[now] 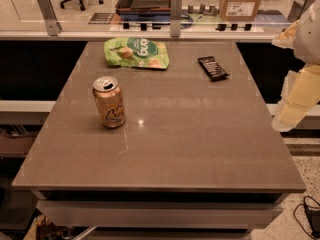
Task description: Pick rxbar chocolate
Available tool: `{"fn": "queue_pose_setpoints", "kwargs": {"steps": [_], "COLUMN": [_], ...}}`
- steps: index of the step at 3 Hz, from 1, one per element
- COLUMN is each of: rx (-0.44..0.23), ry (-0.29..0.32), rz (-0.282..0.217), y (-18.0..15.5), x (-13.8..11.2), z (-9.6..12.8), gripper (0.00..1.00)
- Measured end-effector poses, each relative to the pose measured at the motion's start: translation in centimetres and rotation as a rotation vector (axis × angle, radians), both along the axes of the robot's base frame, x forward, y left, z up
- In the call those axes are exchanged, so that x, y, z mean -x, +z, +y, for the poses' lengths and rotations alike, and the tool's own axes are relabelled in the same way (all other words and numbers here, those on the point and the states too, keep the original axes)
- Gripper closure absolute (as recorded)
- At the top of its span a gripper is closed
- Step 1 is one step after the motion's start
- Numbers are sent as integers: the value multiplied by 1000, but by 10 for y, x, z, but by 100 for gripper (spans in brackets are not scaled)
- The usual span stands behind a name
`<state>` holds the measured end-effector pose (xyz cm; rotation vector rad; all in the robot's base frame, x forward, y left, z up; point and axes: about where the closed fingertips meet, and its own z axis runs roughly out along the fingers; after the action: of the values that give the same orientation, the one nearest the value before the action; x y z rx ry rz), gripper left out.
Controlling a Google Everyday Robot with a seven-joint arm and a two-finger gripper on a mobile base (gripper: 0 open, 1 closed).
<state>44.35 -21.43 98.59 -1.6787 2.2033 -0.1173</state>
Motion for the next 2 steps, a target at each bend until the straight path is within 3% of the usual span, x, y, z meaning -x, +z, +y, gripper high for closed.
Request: {"fn": "queue_pose_setpoints", "kwargs": {"steps": [1, 2], "rx": [-54, -108], "ry": [-62, -166], "rz": [-12, -26], "y": [-9, -18], "x": [-9, -24], "z": [0, 0], "gripper": [0, 0]}}
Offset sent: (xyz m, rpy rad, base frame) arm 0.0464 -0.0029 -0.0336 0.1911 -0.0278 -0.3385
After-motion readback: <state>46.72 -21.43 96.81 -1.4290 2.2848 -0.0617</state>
